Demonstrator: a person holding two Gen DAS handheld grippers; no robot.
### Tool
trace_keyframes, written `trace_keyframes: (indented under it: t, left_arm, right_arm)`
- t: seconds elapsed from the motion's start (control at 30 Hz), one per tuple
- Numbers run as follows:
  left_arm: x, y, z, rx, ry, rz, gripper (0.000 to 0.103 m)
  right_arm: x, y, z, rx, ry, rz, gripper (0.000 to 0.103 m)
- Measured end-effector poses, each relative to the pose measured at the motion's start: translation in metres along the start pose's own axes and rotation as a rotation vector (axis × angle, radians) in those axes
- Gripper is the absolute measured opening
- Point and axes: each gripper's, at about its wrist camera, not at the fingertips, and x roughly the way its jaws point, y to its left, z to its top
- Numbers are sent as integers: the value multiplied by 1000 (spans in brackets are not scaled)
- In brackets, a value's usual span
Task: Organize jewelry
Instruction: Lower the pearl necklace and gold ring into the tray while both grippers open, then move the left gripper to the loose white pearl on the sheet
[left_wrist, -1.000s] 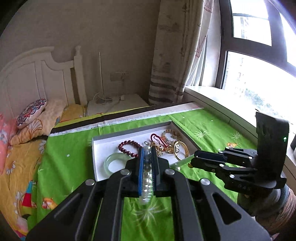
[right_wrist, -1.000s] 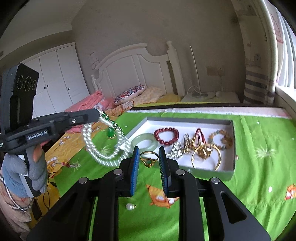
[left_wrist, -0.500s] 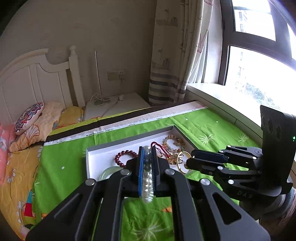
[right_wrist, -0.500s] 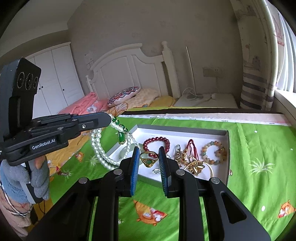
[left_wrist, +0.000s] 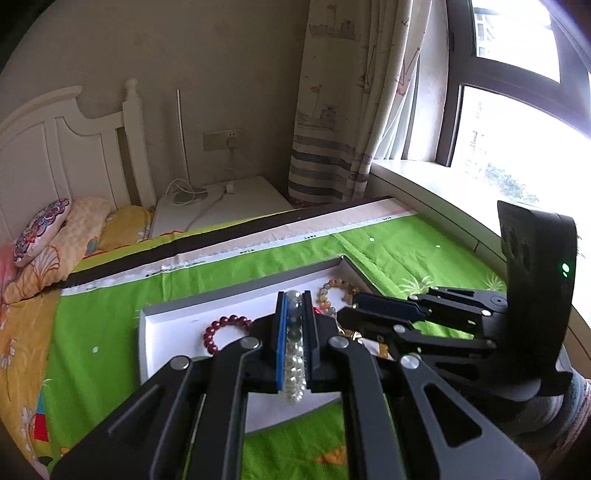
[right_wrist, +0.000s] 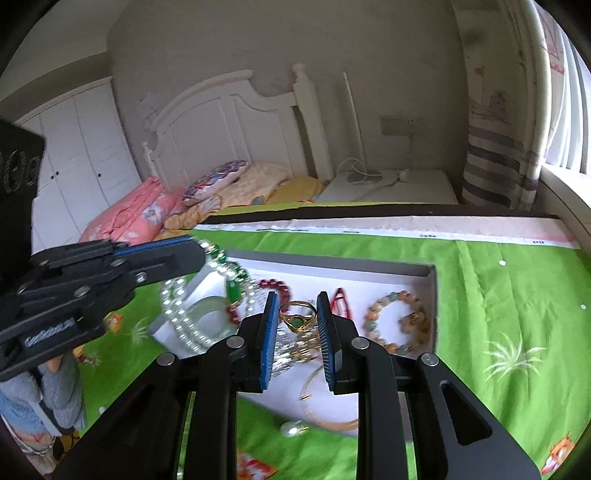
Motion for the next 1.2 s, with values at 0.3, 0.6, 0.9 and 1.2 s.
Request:
trace_keyframes:
  t: [0.3,0.6,0.9,1.2]
  left_arm:
    - [37,15,-2,-59,46,45,7]
    - [23,74,-37,-221,39,180,72]
    - [-32,45,-78,-159,-17,246,100]
    - [-54,7,-139,-126,79,170,100]
  right_arm:
    - [47,-34,13,61,98,-65,23]
    - [11,-38,6,93,31,-9,59]
    - [-36,-22,-38,37,31,-35,59]
    - [-23,7,-73,-53,186,-21,59]
